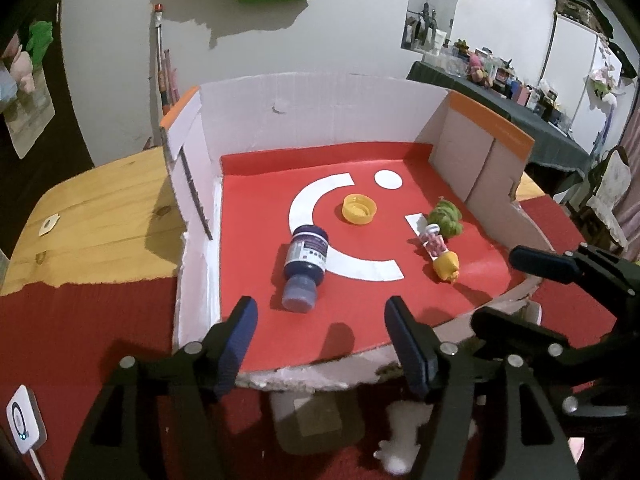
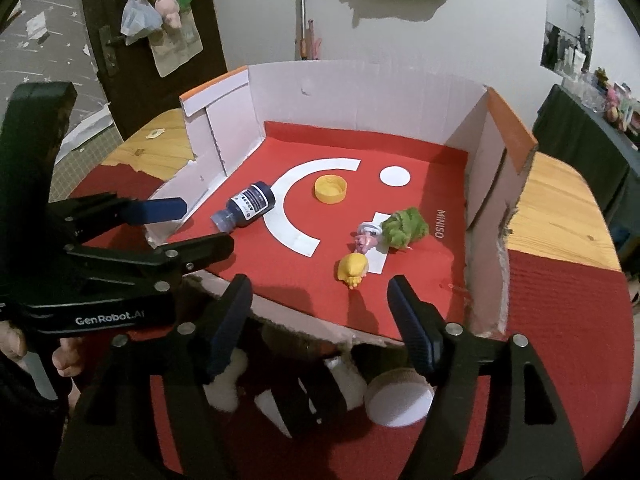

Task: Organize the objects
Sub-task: 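Open both grippers and withdraw them from the box toward the table objects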

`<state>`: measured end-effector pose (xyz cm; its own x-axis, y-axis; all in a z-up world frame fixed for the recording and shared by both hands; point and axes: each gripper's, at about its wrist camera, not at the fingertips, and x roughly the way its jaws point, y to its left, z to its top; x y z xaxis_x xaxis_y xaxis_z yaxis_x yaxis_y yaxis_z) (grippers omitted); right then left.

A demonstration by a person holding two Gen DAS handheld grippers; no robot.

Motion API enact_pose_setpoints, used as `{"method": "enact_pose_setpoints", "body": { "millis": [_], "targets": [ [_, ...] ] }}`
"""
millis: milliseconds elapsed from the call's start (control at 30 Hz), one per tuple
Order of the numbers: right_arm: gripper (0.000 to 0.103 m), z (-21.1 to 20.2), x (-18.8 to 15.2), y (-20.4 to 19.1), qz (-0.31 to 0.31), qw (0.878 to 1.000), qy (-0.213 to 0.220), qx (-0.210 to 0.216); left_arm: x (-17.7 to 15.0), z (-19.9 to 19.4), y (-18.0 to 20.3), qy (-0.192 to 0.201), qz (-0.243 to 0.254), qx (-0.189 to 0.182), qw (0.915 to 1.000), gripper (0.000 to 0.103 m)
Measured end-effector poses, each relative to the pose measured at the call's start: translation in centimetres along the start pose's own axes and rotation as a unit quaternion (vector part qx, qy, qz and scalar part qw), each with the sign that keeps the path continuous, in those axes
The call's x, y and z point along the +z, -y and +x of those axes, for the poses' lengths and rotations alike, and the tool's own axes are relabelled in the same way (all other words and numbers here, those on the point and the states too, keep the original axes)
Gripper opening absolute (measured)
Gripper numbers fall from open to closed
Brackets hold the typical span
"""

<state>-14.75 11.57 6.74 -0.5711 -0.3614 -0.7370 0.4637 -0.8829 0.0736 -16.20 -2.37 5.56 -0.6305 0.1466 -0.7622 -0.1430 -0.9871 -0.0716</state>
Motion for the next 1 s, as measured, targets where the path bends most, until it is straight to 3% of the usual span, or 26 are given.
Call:
{"method": "enact_pose_setpoints", "body": {
  "millis": [367,467,1000],
  "targets": [
    [0.075,-2.1,-1.1,-0.5,0.003,1.000,0.013,-0.002,-1.2,-1.9,0.4,0.012,0.002,-0.002,0.9999,0.075],
    [0.082,-2.5,-1.4,-0.6,0.003,1.000,0.017,-0.005,-1.5,-2.4,0.5,0.016,0.004,0.000,0.9999,0.079],
    [0.086,-4.8,-3.2,-1.5,0.006,1.000,0.029,-0.005,-3.5,-4.2,0.5,0.020,-0.012,-0.005,0.9997,0.089]
  ]
}}
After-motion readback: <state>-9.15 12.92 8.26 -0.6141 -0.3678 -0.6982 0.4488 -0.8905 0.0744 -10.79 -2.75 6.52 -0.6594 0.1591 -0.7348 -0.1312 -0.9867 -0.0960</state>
